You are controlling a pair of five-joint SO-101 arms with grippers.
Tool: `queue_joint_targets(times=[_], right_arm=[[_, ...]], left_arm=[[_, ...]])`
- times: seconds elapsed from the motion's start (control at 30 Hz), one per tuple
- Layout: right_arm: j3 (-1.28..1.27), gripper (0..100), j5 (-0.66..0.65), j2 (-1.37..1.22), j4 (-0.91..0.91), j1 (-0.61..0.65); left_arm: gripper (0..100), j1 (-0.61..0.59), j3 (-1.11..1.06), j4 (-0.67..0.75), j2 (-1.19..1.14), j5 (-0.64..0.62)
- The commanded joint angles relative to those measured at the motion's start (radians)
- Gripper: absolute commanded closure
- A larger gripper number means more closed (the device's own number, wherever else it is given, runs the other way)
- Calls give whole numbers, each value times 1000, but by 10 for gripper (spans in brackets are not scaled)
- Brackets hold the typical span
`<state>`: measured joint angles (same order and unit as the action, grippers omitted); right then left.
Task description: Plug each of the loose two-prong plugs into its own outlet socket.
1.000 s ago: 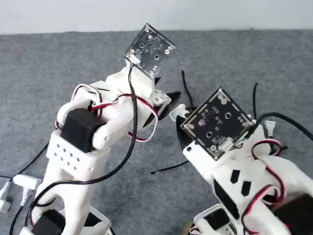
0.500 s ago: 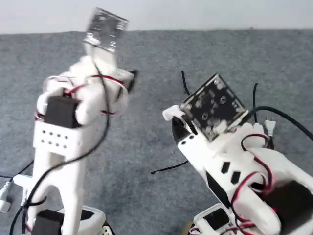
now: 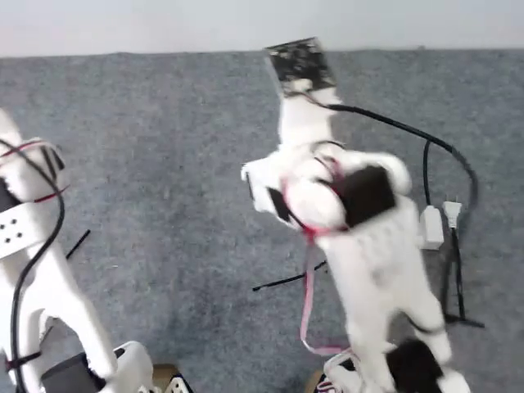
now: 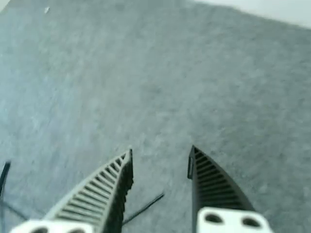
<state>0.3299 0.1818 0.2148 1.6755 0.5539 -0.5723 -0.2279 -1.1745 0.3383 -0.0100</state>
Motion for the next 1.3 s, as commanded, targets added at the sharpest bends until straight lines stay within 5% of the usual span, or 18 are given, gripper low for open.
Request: queue_joint_targets(times=[0.0,0.5,0.9,1.27], right_arm=[[3,990,18,-94,-16,8],[-104,990,15,-226,-16,-280],[-262,990,12,-217,-200,-472],[-417,991,61,-228,-309,-483]], left_arm=[[808,-60,-58,14,15,-46],[808,224,-216,97,14,-94],[808,229,-346,307,14,-95],[808,229,-463,456,15,-143]])
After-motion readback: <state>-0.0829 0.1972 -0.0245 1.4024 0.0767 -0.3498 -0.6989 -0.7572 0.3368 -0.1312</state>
